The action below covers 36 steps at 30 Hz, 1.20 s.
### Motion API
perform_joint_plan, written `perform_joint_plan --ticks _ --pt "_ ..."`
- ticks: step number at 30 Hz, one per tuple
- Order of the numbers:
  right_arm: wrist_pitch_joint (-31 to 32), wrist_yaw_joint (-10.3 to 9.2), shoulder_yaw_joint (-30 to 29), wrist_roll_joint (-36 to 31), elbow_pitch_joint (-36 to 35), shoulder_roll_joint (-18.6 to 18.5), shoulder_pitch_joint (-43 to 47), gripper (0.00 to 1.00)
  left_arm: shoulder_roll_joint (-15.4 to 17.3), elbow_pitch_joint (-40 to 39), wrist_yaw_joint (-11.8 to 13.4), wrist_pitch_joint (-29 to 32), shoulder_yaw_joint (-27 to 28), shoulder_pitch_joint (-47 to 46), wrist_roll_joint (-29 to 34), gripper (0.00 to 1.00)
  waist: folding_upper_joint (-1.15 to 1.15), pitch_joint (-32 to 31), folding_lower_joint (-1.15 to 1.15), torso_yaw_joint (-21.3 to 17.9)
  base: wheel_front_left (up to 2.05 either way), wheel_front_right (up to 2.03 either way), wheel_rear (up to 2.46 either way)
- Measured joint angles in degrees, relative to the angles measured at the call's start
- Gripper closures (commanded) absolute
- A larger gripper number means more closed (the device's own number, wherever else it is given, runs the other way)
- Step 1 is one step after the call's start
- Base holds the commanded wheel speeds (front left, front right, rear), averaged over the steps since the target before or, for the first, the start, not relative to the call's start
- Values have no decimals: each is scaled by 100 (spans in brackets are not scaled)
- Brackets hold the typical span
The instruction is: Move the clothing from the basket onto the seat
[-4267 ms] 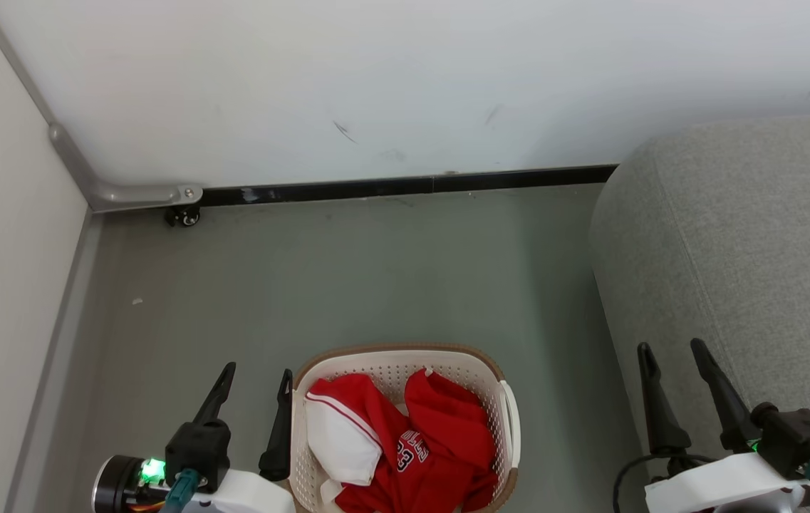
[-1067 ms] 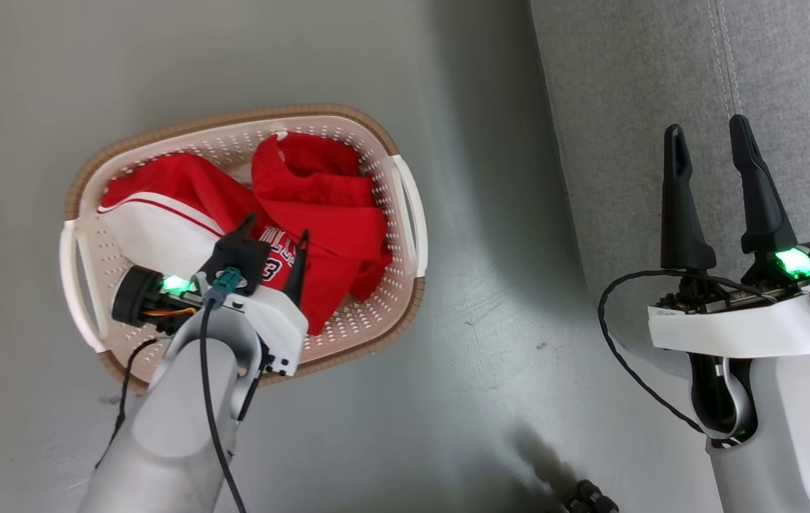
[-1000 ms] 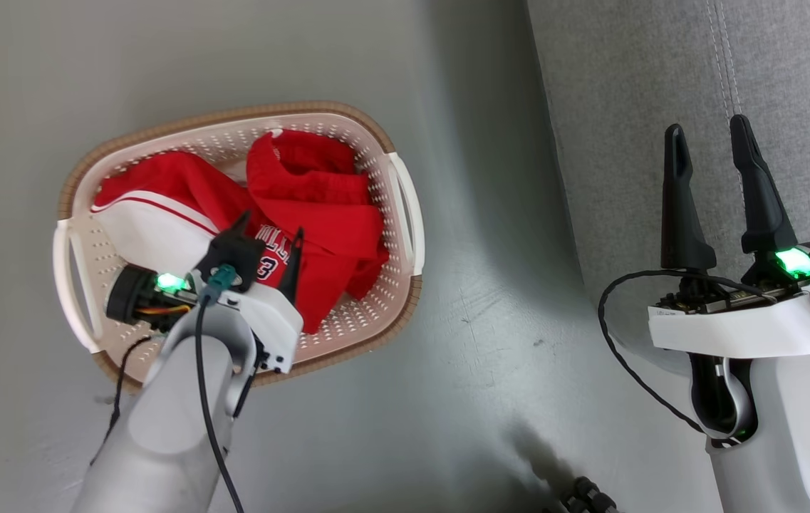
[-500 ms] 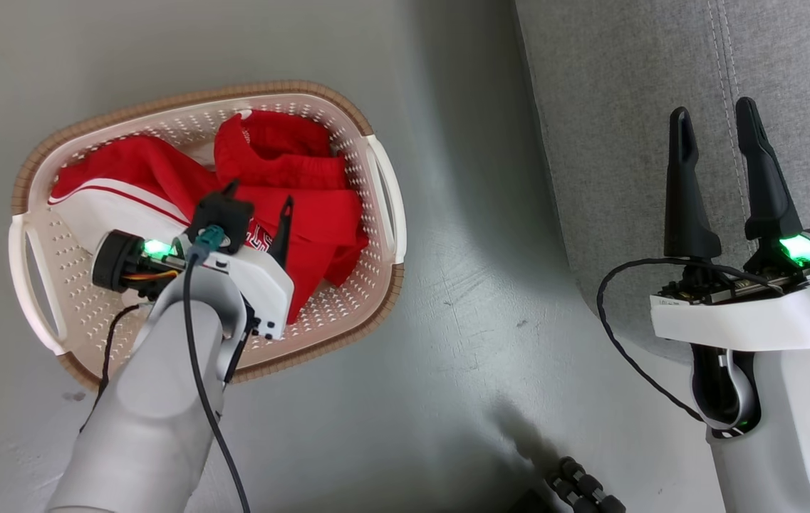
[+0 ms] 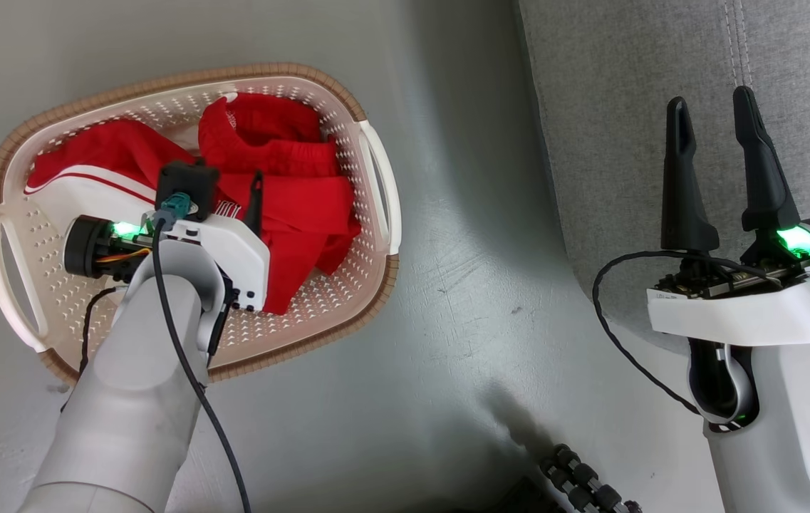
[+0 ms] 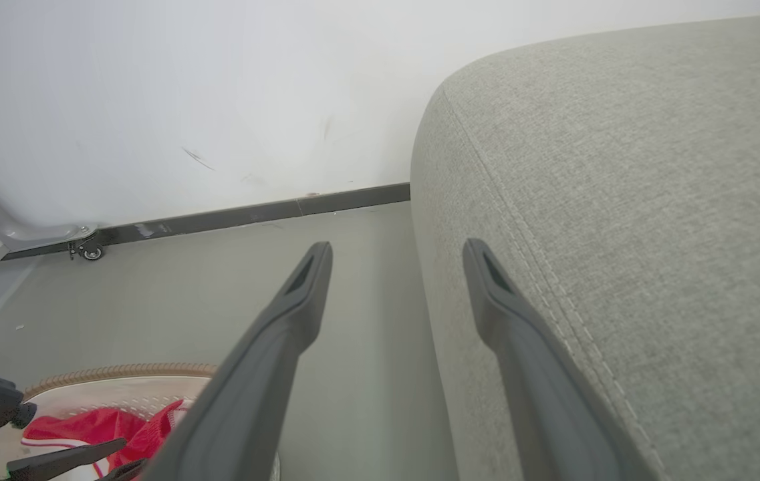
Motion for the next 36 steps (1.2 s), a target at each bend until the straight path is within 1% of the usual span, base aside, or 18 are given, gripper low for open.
perform_joint_plan --ticks 3,6,10,13,18,20,24,25,26,27,28,30,32,33,36 --pt "-1 0 18 0 -1 0 0 0 5 86 131 69 35 -67 0 0 0 47 0 -7 0 0 0" --pt "-1 0 34 1 -9 0 0 0 23 142 207 100 59 -153 0 0 0 96 0 -16 0 0 0" --pt "-1 0 55 42 -10 0 -1 0 43 213 211 125 90 -219 -13 0 0 159 0 -30 0 0 0" --pt "-2 1 76 42 -10 0 -3 0 25 277 193 176 116 -224 -138 0 0 201 0 -40 0 0 0" --pt "-7 1 89 45 -11 0 -32 0 -11 412 71 252 154 -255 -241 0 0 255 0 -57 0 0 0" --pt "-8 1 99 74 -12 0 -101 0 -19 414 -60 250 181 -291 -308 0 0 270 0 -64 0 0 0" --pt "-8 1 104 97 -14 0 -118 0 -57 410 -225 197 187 -339 -358 0 0 290 0 -74 0 0 0" --pt "-8 1 105 97 -13 0 -118 0 -67 410 -259 190 183 -340 -359 2 0 291 0 -75 0 0 0" --pt "-8 1 108 97 -13 0 -118 0 -78 410 -268 182 183 -341 -361 12 0 292 0 -77 0 0 0" --pt "-8 1 110 97 -11 0 -118 0 -89 412 -311 158 182 -342 -363 25 0 293 0 -78 0 0 0" --pt "-8 1 112 97 -9 0 -118 0 -96 415 -333 140 178 -344 -369 46 0 292 0 -79 0 0 0" --pt "-8 1 114 97 -8 0 -119 0 -108 417 -426 112 159 -356 -380 61 0 290 0 -82 0 0 0" --pt "-8 1 113 97 -7 0 -119 0 -120 416 -450 60 167 -359 -409 77 0 287 0 -83 0 0 0" --pt "-8 1 111 96 -7 0 -119 0 -145 404 -455 -33 205 -377 -501 100 0 280 0 -84 0 0 0" --pt "-8 1 107 96 -1 0 -119 0 -155 405 -464 -69 221 -418 -554 100 0 266 0 -83 0 0 0"
